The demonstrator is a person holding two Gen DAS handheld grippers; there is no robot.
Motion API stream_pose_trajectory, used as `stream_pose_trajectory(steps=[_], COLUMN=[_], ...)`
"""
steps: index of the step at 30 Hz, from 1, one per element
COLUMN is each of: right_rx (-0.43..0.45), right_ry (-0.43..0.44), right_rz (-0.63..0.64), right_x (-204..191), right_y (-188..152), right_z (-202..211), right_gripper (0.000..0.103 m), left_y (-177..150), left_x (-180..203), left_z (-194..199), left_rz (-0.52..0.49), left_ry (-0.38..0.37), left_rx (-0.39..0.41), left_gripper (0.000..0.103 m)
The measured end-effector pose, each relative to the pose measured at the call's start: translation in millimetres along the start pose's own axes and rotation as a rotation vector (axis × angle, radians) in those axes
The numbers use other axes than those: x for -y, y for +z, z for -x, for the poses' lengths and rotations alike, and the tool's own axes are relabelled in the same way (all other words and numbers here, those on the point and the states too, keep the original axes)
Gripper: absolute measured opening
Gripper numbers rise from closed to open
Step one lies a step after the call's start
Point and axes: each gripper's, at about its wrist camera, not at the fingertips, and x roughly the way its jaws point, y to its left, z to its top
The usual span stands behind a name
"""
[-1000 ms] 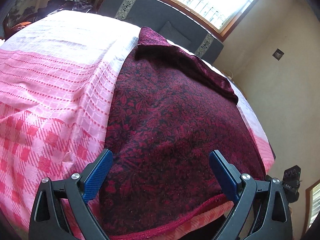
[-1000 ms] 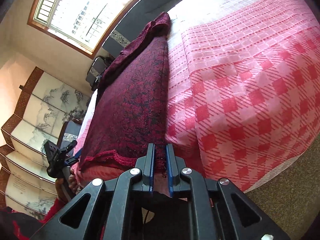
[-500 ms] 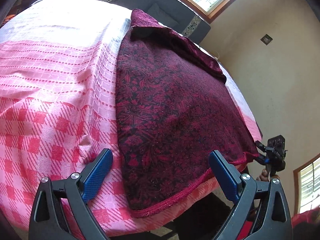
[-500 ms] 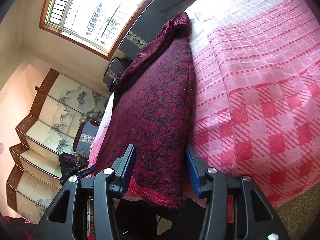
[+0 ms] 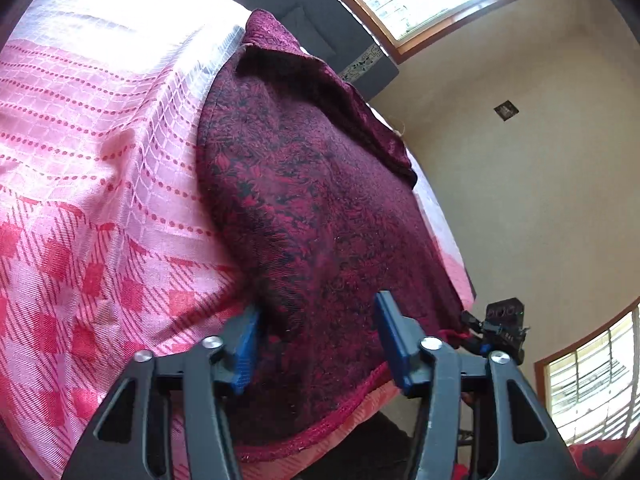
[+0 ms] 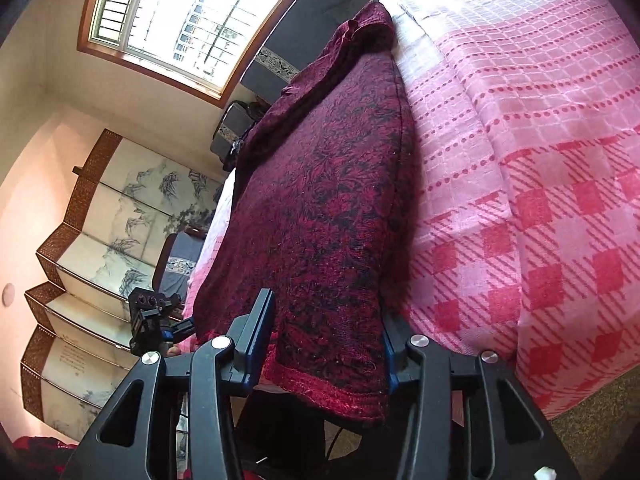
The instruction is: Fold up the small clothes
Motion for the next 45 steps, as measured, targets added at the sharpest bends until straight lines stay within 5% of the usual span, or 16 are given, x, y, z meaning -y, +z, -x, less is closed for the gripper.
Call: stream_pose_trajectory(steps=[3,7,10,12,14,16,17,18,19,20,29,45], right_rx=[-0.013,-0.017,-0.021,-0.007,0.003,-0.002,-0.006,-0.007,-0.014,-0.03,0.045,0.087], right_ry=[-0.044,-0.067,-0.05,-0.026,-0.031,-0.038,-0.045,-0.055,-0.063,-0.076,0.063,0.115], right_rz=[0.019,0.048,0.038,0.016,0.012,0.022,0.031,0.041,0.047,0.047,-0.012,-0.013], right_x=[-3,-7,-6,-2,-1,-4,-6,-8,-9,-8,-1,-8], right_y=[-1,-2,-1,1,1,2,2,2,1,0,4,4], right_z=[-5,-10,-11,-11,-9,-11,-13,-15,-18,-22,-7,8], right_gripper=[0.016,0.015,0.024,0.03,0.033,0.035,0.035,0.033,0.022,0.011,0.01,0.01], left_y=[-7,-8,-9,-7,-6,-6,-6,-7,-8,-9,-9,-9], left_x=[6,23,32,32,28,23,23,25,26,22,37,46], left_z=[-3,-5,-11,-12,-10,-10,-10,-12,-17,-24,9,10], left_rz=[-0.071,-0.142,-0.177,-0.152,-0.113,-0.08,-0.084,-0.097,-0.1,-0.085,-0.044,-0.084], left_ry=[0.112,0.188,0.168,0.113,0.081,0.057,0.059,0.077,0.093,0.128,0.101,0.14], left_rx=[0.012,-0.001,0.001,0.005,0.017,0.032,0.037,0.037,0.013,-0.036,0.122,0.136], left_gripper=[0.015,0.015,0.037,0.069,0.086,0.088,0.086,0.071,0.049,0.009,0.01,0.01])
